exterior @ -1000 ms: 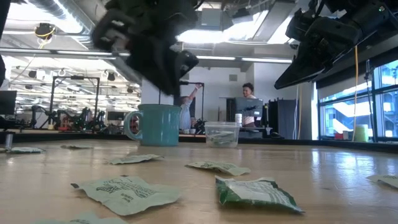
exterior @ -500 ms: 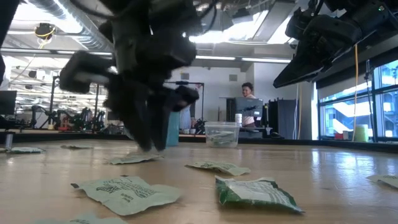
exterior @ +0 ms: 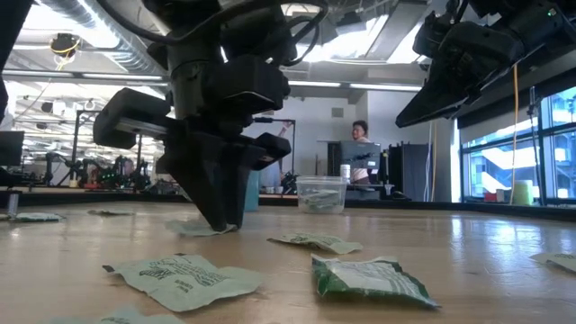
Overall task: Pick and place items into bin
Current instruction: Put the white stevia packet into the transparent bin
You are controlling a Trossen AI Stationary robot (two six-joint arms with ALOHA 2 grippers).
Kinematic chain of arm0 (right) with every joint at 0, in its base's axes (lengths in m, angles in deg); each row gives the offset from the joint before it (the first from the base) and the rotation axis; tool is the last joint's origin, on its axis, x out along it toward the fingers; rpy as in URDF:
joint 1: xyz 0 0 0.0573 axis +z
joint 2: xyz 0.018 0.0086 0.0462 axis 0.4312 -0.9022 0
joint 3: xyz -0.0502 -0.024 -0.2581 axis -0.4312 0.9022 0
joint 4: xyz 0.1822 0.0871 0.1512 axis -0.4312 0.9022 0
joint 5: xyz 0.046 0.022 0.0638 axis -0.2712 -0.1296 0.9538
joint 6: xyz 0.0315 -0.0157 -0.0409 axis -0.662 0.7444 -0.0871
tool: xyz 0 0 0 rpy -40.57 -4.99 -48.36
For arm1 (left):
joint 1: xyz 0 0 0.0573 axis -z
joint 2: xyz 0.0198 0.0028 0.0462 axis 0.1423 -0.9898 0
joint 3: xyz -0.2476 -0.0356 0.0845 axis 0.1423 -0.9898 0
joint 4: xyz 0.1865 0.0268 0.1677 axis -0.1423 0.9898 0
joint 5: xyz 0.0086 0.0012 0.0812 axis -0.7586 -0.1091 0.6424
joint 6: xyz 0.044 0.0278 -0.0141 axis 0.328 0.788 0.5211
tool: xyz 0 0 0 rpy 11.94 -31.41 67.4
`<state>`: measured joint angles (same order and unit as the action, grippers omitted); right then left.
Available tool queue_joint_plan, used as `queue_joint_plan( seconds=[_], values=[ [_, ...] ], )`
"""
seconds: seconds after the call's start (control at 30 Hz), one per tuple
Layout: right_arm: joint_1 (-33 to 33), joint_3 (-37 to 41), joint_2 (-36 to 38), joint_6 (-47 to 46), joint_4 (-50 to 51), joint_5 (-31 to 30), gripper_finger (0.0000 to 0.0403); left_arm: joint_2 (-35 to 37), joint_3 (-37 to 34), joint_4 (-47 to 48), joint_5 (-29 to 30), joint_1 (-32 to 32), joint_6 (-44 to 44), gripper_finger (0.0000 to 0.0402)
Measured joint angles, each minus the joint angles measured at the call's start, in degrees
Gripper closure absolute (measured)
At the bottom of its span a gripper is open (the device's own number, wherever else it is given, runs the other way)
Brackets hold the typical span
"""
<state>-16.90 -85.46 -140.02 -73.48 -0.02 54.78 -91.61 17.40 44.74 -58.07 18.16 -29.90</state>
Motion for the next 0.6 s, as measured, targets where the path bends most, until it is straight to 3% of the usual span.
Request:
queue_joint_plan(
  seconds=[0.3,0.5,0.6],
  values=[
    [0.0,0.0,0.0,0.1,0.0,0.0,0.0311,0.8,-0.1,0.0,-0.8,-0.1,0.0,0.0394],
    [0.0,0.0,0.0,0.1,0.0,0.0,0.0311,6.6,-0.4,0.7,-1.2,-2.1,1.1,0.0396],
    [0.0,0.0,0.0,0.1,0.0,0.0,0.0311,9.9,-0.4,-1.5,1.3,-4.3,1.5,0.0397]
  ],
)
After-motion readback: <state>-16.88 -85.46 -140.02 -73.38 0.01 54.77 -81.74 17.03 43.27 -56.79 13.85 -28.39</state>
